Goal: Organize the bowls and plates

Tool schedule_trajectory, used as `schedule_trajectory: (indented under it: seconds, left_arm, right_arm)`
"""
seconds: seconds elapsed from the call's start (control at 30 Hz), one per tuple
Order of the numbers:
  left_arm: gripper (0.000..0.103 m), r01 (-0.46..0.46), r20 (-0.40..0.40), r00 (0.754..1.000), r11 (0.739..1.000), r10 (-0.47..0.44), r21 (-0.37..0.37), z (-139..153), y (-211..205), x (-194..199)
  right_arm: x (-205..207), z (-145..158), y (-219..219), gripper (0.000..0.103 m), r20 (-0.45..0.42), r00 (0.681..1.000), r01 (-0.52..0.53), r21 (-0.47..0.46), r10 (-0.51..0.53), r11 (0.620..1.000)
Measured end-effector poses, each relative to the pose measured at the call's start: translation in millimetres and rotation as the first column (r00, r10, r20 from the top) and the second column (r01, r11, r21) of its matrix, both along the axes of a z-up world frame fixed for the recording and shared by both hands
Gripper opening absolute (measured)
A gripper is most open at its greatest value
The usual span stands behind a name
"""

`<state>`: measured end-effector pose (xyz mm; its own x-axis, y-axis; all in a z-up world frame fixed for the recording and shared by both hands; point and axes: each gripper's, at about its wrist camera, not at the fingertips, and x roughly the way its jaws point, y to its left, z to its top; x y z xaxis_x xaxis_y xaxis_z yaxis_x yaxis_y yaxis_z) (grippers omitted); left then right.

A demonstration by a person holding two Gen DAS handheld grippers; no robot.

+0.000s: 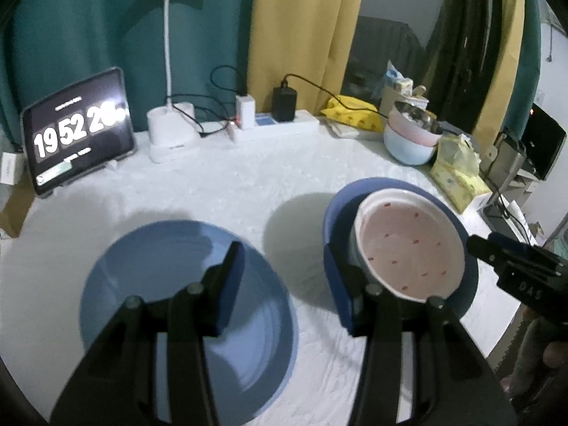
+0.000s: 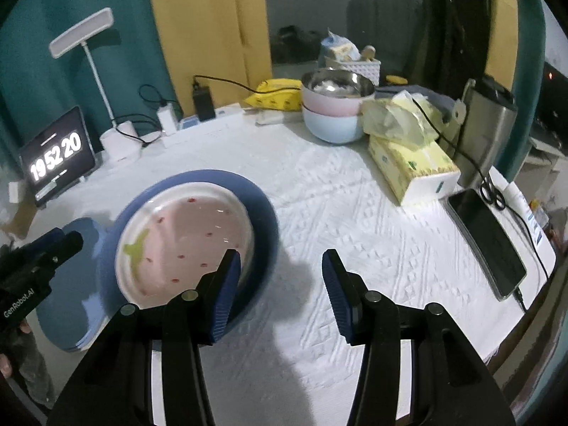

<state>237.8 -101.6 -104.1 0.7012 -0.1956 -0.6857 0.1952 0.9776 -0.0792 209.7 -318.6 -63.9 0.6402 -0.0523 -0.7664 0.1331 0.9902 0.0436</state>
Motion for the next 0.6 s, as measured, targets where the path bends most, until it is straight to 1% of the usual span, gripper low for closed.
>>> schedule_trajectory:
  seconds: [0.1,0.17,0.23,0.3,0.4,0.5,0.6]
  left_arm:
    - [0.048,0.012,-0.027,1.0,1.0,-0.011,0.023,-9.6,-9.8,9.0]
    - [0.048,0.017,-0.018,1.0,0.999,-0.017,0.027,-11.0,-12.4,11.8]
    - [0.048,0.038,-0.029,0.999,0.998,-0.036,0.047,-14.4,-18.9,16.4]
    - [0.048,0.055,-0.044,0.998,0.996,-0.052,0.068,-20.3,-23.5,19.8]
    - [0.048,0.085,-0.056,0.995,0.994,-0.081,0.074,-26.9,-27.6,22.8]
    - [0.048,0.077,-0.035,0.997,0.993,-0.074,0.09,-27.8,-30.1,23.9]
    - [0.045,0.084,-0.033,0.996,0.994,-0.081,0.074,-29.6,-29.6,25.6]
  right_arm:
    - [5.8,-6.1,-7.4,0.051,-0.016,1.0,0.006,0.017,-0.006,1.0]
    - [9.4,-11.5,-10.6,0.051,-0.028,1.0,0.005,0.031,-0.004,1.0]
    - [12.3,-16.2,-13.2,0.051,-0.033,0.999,0.0,0.06,0.002,0.998]
    - [14.1,-18.3,-13.7,0.051,-0.03,1.0,0.002,0.069,0.0,0.998]
    - [16.3,-23.1,-15.5,0.05,-0.028,1.0,0.003,0.11,0.001,0.994]
    - [17.5,-26.9,-21.1,0.049,-0.026,1.0,0.016,0.165,-0.011,0.986]
    - [17.2,-28.8,-20.0,0.048,-0.02,0.999,0.036,0.175,-0.033,0.984]
